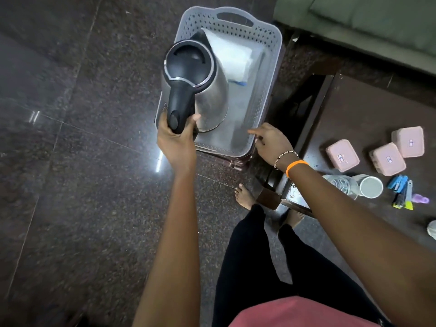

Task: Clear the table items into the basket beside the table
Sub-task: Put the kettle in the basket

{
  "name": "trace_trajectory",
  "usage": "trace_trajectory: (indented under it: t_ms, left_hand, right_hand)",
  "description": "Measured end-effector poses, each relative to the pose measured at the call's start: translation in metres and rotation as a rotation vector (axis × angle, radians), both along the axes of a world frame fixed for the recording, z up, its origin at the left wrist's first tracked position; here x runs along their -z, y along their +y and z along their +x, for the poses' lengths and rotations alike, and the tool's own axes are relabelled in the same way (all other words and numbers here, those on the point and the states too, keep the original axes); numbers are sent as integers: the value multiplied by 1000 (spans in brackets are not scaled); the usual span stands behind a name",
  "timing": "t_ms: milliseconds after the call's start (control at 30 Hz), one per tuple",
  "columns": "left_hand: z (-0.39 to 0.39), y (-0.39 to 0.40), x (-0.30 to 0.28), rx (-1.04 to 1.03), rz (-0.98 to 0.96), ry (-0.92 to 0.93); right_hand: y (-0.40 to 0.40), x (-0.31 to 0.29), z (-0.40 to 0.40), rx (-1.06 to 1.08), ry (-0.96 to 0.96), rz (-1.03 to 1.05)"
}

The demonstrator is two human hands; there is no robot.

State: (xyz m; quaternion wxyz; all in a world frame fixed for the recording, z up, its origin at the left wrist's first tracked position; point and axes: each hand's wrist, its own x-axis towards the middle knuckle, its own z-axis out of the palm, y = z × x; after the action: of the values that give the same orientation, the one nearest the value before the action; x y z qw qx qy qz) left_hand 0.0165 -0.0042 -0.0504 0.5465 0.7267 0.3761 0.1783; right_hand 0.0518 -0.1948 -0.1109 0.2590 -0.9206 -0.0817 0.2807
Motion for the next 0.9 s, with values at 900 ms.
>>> trace_trajectory:
  t_ms: [900]
  left_hand:
    - [-84,-251,46,919,-20,427]
  right_hand:
    - [-229,50,-103,25,163,-358]
